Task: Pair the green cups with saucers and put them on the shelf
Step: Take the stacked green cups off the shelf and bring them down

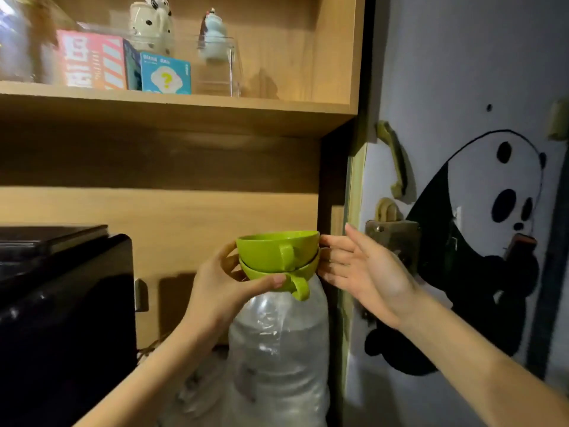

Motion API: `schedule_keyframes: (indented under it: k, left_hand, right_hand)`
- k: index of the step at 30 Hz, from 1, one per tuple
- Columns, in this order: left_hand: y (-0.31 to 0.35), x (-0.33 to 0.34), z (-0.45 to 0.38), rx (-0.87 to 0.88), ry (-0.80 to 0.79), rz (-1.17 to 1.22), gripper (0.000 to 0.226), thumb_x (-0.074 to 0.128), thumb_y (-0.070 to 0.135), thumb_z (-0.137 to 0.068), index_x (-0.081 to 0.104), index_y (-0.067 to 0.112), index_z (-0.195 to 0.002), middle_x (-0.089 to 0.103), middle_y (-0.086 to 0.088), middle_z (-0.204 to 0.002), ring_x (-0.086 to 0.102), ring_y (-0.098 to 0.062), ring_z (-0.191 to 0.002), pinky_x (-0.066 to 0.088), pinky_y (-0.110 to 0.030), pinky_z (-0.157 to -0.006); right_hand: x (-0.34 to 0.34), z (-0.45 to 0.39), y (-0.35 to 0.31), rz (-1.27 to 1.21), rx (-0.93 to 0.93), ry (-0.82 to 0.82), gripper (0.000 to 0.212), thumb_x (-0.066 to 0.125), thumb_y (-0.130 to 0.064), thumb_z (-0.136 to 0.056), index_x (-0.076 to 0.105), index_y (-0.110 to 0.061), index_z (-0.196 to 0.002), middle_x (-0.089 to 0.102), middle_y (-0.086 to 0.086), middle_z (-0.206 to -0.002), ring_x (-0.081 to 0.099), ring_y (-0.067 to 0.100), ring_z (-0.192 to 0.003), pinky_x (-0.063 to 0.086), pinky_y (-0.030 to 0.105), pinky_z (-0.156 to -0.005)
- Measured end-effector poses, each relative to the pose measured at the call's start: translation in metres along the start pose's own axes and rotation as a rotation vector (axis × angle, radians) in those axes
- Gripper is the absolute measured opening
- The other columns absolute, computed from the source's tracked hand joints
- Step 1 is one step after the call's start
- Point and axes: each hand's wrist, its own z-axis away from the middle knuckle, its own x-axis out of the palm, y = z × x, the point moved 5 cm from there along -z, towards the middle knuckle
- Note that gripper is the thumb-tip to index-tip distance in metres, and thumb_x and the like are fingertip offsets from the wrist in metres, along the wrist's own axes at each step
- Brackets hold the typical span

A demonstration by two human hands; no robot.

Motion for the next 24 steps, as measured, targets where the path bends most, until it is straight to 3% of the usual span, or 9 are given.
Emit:
schedule_keyframes:
  k: [3,7,12,15,18,21,24]
  left_hand:
    - [-0.038,0.0,0.027,-0.046,0.04,-0.065,0.104,0.091,0.041,-0.032,0.05,0.02,-0.125,0.066,0.002,-0.113,0.064,-0.01,-0.101,0.054,-0.029,-0.087]
    - [-0.082,0.005,0.067,-0.082,0.029,-0.054,0.097,0.089,0.039,-0.032,0.047,0.03,-0.119,0.065,0.002,-0.115,0.064,-0.008,-0.102,0.054,-0.025,-0.085]
    - [-0.132,0.014,0.119,-0.182,0.012,0.007,0.097,0.091,0.029,-0.038,0.044,0.021,-0.123,0.061,-0.004,-0.121,0.061,-0.009,-0.107,0.051,-0.022,-0.087]
    - [-0.159,0.02,0.146,-0.241,0.02,0.02,0.099,0.09,0.015,-0.042,0.041,0.013,-0.128,0.058,-0.007,-0.125,0.058,-0.013,-0.111,0.05,-0.026,-0.094]
    - [-0.181,0.028,0.17,-0.283,0.016,0.018,0.091,0.085,0.001,-0.047,0.041,0.015,-0.125,0.057,-0.003,-0.12,0.058,-0.002,-0.105,0.048,-0.013,-0.089]
    - [-0.202,0.034,0.197,-0.334,0.008,-0.009,0.094,0.088,0.007,-0.045,0.04,0.02,-0.124,0.056,0.009,-0.117,0.056,0.012,-0.101,0.045,-0.008,-0.086]
    - [-0.222,0.038,0.221,-0.388,0.002,-0.031,0.096,0.09,0.011,-0.043,0.039,0.02,-0.124,0.055,0.014,-0.116,0.055,0.014,-0.103,0.044,-0.008,-0.089]
  right_hand:
    - [-0.004,0.015,0.043,-0.043,0.062,0.049,0.036,0.03,-0.036,-0.097,0.056,-0.016,-0.112,0.066,0.007,-0.104,0.062,0.016,-0.101,0.047,0.031,-0.089]
    - [-0.011,0.038,0.097,-0.085,0.132,0.123,0.032,0.03,-0.033,-0.098,0.059,-0.018,-0.097,0.066,0.005,-0.099,0.061,0.016,-0.098,0.047,0.03,-0.088]
    - [-0.017,0.065,0.159,-0.147,0.236,0.198,0.034,0.028,-0.03,-0.099,0.058,-0.016,-0.103,0.063,0.008,-0.105,0.06,0.016,-0.099,0.046,0.03,-0.089]
    - [-0.022,0.079,0.192,-0.171,0.293,0.258,0.036,0.028,-0.029,-0.1,0.051,-0.011,-0.122,0.063,0.008,-0.104,0.06,0.018,-0.098,0.046,0.031,-0.091]
    - [-0.029,0.093,0.221,-0.189,0.352,0.329,0.044,0.028,-0.027,-0.1,0.045,0.0,-0.13,0.058,0.015,-0.115,0.055,0.025,-0.108,0.04,0.036,-0.098]
    - [-0.037,0.107,0.25,-0.203,0.394,0.381,0.045,0.027,-0.026,-0.1,0.045,0.003,-0.131,0.054,0.022,-0.125,0.053,0.028,-0.111,0.039,0.038,-0.099]
    - [-0.046,0.12,0.28,-0.227,0.43,0.421,0.043,0.027,-0.023,-0.1,0.045,0.004,-0.13,0.054,0.023,-0.123,0.053,0.029,-0.111,0.039,0.038,-0.099]
